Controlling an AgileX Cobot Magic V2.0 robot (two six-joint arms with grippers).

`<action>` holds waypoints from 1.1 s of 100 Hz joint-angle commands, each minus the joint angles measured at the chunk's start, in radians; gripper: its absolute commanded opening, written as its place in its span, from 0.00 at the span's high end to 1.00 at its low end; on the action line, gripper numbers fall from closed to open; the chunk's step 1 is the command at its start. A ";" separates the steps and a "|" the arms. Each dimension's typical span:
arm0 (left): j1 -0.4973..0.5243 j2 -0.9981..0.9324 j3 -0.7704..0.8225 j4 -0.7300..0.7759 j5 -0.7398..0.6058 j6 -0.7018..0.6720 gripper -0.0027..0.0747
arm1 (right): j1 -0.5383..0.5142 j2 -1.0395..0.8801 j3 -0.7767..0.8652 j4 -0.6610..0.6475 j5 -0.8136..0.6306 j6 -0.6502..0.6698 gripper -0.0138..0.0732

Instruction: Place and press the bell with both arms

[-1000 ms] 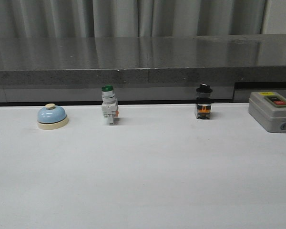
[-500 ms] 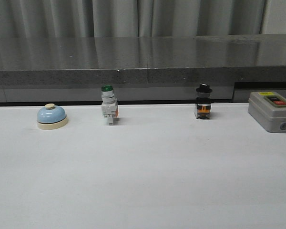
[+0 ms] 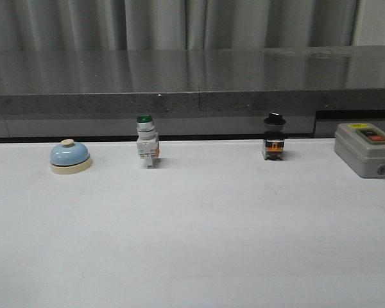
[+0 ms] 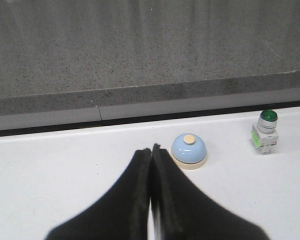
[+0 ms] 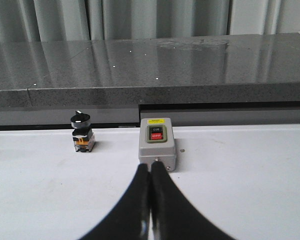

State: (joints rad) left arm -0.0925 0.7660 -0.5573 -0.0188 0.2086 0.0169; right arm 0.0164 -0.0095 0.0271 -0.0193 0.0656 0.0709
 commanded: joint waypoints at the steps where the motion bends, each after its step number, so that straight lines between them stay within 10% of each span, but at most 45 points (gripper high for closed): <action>1: 0.000 0.102 -0.098 0.003 -0.064 -0.010 0.90 | 0.002 -0.021 -0.015 -0.007 -0.081 -0.005 0.91; 39: 0.000 0.477 -0.337 -0.018 -0.055 -0.010 0.18 | 0.002 -0.021 -0.015 -0.007 -0.081 -0.005 0.91; 110: -0.002 1.082 -0.961 -0.151 0.437 -0.008 0.18 | 0.002 -0.021 -0.015 -0.007 -0.081 -0.005 0.91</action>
State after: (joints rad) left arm -0.0925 1.8430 -1.4222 -0.1415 0.6043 0.0169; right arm 0.0164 -0.0095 0.0271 -0.0193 0.0656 0.0709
